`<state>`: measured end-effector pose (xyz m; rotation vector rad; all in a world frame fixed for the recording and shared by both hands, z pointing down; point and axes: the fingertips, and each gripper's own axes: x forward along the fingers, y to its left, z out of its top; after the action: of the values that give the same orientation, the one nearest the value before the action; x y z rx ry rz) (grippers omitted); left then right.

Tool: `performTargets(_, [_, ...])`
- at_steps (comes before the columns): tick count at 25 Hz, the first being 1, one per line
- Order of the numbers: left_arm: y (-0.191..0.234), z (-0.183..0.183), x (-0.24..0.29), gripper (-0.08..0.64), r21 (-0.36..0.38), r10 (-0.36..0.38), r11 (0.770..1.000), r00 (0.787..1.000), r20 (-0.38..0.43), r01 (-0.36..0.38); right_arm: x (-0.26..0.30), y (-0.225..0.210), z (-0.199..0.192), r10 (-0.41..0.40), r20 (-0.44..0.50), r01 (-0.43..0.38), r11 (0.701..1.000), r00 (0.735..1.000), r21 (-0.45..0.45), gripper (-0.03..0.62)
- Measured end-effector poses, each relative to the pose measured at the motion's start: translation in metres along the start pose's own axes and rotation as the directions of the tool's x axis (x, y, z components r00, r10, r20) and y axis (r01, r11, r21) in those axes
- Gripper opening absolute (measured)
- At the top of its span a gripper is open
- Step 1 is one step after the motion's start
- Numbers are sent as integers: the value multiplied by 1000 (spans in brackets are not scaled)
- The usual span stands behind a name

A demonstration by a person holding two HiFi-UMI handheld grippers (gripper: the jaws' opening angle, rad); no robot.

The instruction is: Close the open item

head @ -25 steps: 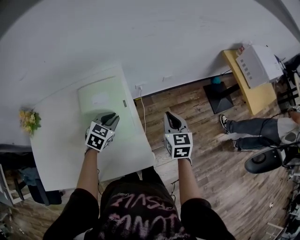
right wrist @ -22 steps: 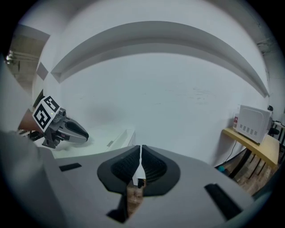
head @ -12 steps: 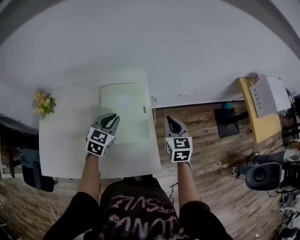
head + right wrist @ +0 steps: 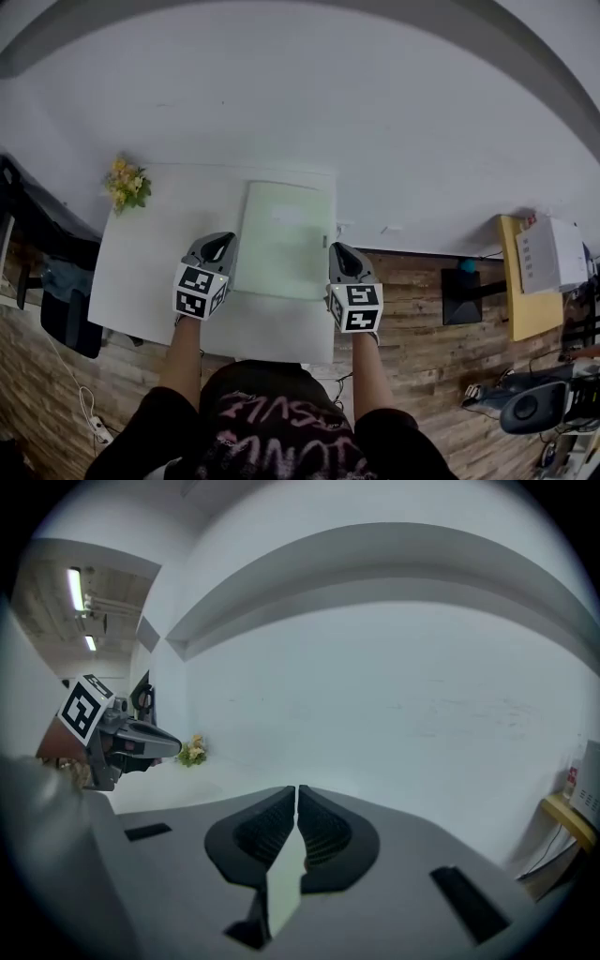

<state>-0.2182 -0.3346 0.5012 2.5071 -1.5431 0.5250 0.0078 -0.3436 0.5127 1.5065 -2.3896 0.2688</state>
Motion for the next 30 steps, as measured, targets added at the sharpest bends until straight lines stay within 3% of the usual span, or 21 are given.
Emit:
performTargets(5, [25,12,-27,15,-49,84,996,994,68,-81,7,21,18,34,27,-34,999,999,-19,26])
performTargets(12, [41,33,-59,15,-73,141,989,979,144,-131,7,44,39,64,66,-62,998,996,-29,26])
performTargets(23, [57,54,-89,14,-75,192,981,963,190,-181,5,60,62,79,117,-75,996,990,-42,25])
performTargets(30, [62,72,-102,14,-138,213,973,947,239,-184,-2,56,74,64,150,-57,997,987,-53,25])
